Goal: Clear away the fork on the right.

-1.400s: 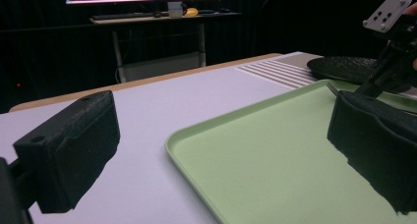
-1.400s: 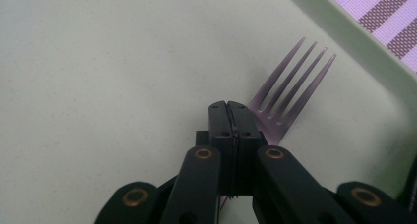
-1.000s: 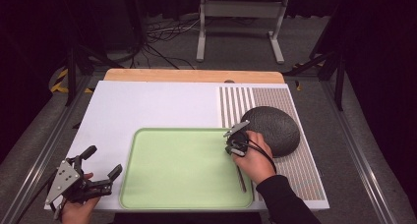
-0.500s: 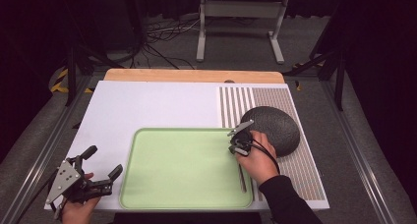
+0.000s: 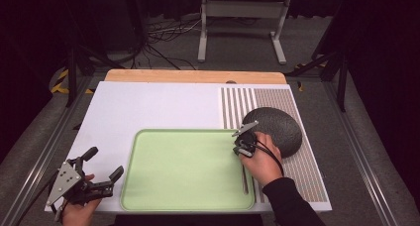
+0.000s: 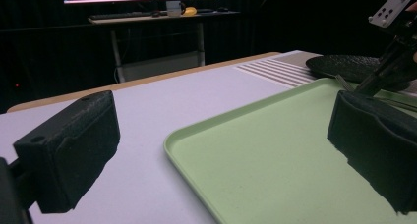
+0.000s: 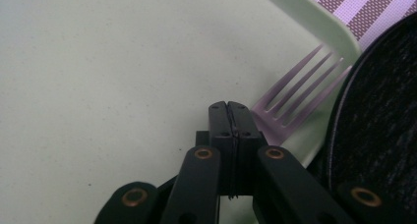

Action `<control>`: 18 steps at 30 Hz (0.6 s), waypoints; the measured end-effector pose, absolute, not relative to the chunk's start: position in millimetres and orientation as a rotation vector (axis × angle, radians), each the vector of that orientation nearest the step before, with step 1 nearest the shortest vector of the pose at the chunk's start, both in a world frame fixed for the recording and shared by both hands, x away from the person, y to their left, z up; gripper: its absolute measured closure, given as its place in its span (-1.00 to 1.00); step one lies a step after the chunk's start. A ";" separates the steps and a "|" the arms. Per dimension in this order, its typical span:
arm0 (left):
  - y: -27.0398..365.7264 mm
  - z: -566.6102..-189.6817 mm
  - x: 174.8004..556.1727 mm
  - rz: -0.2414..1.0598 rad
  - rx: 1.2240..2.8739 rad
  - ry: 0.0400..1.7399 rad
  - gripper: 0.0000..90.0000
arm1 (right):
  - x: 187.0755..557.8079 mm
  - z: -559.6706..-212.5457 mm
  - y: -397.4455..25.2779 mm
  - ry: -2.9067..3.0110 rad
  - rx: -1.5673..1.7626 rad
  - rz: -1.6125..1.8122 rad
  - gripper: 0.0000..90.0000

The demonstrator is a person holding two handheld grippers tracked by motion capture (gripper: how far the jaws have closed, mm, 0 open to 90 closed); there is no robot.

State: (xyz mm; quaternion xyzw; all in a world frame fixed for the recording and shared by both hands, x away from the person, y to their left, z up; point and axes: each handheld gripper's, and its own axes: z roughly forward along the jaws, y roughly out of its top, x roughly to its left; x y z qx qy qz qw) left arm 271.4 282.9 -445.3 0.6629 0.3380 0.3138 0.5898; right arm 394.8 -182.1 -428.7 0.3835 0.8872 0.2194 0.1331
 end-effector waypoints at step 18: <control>282.6 -445.2 271.3 0.730 1.550 0.786 -1.00 | 386.6 -397.3 -185.6 2.436 0.946 1.016 -0.64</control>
